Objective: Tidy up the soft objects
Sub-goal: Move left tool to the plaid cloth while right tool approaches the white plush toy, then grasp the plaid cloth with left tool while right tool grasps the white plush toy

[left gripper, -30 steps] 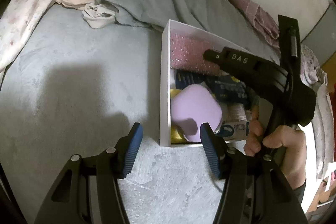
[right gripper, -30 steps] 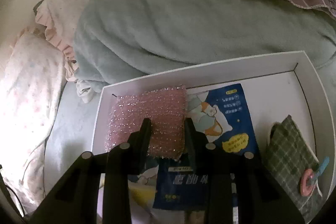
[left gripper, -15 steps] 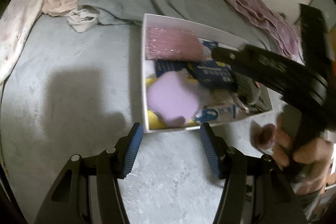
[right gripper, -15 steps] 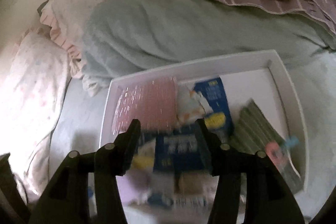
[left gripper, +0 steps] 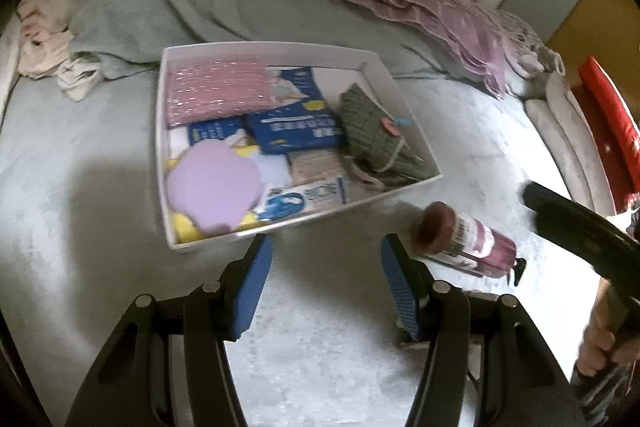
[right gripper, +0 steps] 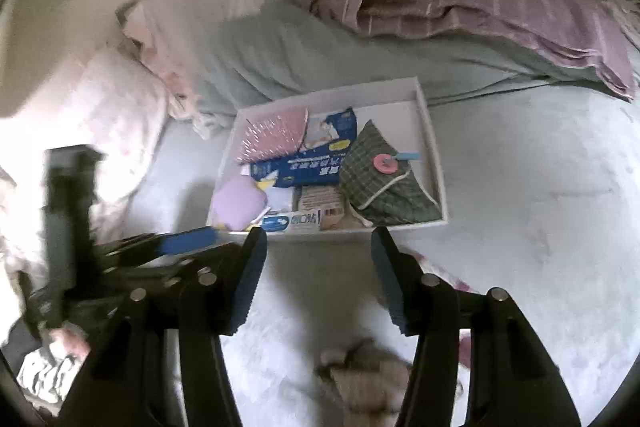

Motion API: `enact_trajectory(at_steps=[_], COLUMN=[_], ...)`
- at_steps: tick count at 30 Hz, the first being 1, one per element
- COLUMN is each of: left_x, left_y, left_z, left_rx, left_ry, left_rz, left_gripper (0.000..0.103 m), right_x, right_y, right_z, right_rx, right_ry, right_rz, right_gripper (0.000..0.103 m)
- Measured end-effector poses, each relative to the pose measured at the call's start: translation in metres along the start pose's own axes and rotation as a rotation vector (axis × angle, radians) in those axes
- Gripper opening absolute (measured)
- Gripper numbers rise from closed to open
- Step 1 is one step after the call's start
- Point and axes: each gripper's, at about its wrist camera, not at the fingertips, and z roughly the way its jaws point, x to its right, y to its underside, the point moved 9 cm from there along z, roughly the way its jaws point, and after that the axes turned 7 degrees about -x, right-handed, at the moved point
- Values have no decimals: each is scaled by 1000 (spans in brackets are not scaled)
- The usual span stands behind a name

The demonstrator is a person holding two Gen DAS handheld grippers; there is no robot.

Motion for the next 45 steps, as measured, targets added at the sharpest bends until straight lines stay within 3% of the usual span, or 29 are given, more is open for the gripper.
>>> enact_trajectory(at_steps=[4, 13, 24, 33, 38, 45], left_x=[12, 65, 120, 149, 154, 157], left_y=[5, 30, 53, 73, 85, 87], left_z=[7, 25, 29, 32, 50, 61], left_rx=[-39, -153, -195, -257, -321, -322], left_ry=[22, 90, 192, 256, 207, 168], left_rz=[38, 242, 436, 545, 577, 591], left_gripper=[57, 58, 58, 60, 60, 60], right_x=[-6, 35, 78, 78, 78, 79], right_y=[23, 88, 146, 171, 177, 182], right_z=[-40, -65, -73, -47, -24, 2], right_rx=[34, -53, -91, -113, -139, -168], right_ry=[-51, 131, 169, 96, 103, 132], right_rz=[-2, 54, 151, 198, 168, 145], right_gripper=[66, 71, 71, 71, 71, 76])
